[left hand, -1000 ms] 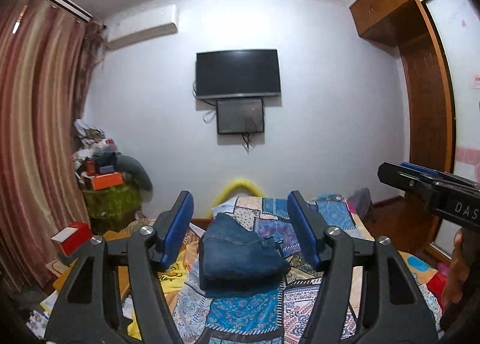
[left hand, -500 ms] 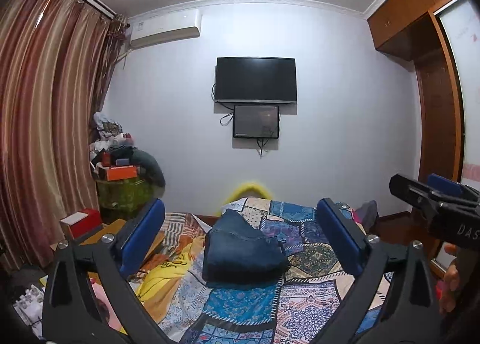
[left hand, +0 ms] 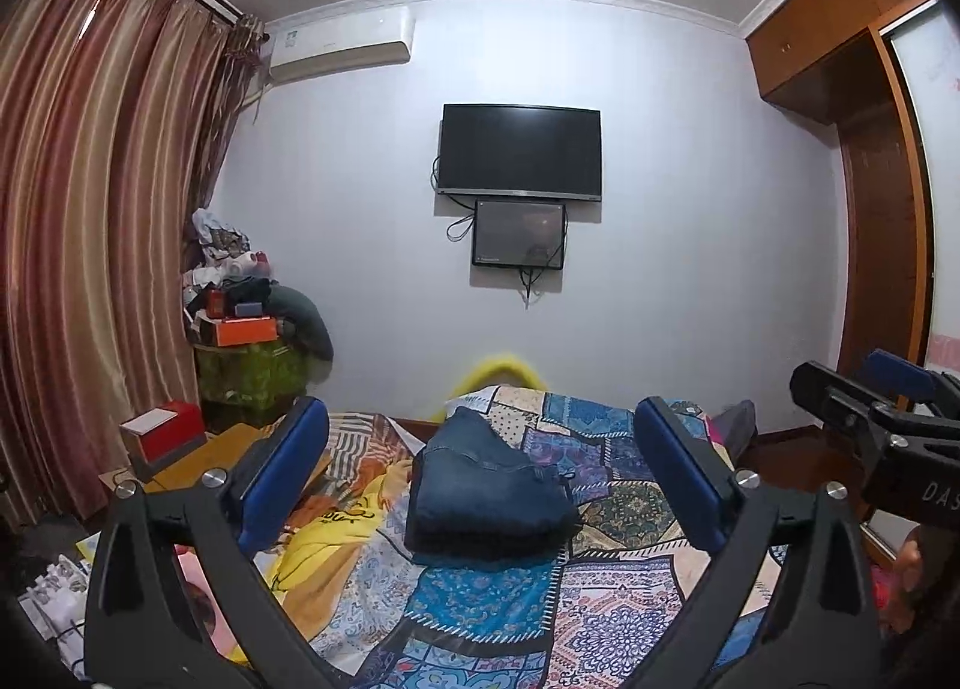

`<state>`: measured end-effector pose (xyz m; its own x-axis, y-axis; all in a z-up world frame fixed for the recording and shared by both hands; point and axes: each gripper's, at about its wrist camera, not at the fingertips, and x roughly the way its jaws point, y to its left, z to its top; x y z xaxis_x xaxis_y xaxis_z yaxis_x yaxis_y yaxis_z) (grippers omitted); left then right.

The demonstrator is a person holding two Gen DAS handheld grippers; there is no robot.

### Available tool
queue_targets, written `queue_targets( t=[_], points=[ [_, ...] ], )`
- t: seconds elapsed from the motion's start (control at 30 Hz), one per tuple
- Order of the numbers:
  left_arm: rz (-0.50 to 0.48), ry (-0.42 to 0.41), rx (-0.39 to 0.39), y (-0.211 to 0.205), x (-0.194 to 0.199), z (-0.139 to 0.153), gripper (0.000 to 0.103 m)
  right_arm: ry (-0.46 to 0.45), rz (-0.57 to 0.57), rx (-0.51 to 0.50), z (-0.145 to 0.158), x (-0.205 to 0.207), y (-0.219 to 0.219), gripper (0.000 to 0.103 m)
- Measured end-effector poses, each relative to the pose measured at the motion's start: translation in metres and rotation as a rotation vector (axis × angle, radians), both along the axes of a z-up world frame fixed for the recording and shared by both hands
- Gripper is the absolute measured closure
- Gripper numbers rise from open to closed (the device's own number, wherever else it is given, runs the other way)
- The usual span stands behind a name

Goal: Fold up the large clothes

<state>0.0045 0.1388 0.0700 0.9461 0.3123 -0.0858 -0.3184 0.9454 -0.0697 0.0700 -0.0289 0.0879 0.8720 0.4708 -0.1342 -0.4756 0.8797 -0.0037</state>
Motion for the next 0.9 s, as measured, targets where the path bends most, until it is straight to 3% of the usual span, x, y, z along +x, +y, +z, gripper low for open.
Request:
queue_targets(
  t=[0.9],
  points=[
    [0.008,0.039,-0.015,-0.001,0.010,-0.012,0.001,0.089,0.002,0.014,-0.002,0.005,-0.015,0.000]
  ],
)
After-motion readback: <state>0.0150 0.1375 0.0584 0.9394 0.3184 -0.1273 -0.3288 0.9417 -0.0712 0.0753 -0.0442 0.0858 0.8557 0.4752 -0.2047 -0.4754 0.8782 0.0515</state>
